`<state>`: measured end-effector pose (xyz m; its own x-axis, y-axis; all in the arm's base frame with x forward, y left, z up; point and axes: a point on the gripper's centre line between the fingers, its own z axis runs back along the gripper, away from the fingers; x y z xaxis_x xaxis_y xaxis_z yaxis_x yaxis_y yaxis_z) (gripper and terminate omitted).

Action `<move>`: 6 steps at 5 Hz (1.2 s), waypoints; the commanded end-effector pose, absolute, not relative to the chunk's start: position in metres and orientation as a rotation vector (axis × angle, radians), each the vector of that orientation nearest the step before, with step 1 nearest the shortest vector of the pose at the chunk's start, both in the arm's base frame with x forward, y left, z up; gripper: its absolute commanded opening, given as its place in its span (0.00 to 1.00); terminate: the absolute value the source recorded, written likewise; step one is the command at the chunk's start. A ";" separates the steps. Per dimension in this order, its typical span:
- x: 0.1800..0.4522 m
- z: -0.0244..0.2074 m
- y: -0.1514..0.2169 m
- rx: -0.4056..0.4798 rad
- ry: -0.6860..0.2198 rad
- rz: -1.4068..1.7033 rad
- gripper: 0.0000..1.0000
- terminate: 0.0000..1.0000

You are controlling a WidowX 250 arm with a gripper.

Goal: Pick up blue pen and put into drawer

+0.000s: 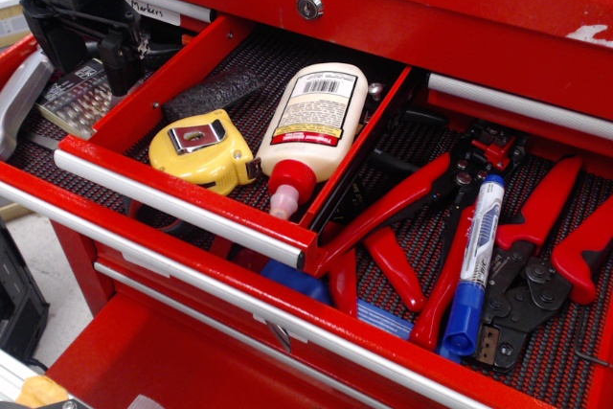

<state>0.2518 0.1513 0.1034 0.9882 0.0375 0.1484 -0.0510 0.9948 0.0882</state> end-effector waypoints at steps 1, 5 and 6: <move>0.252 0.103 0.151 0.092 -0.147 0.044 1.00 0.00; 0.249 0.178 -0.012 0.052 -0.085 0.194 1.00 0.00; 0.253 0.158 -0.062 0.059 -0.168 0.173 1.00 0.00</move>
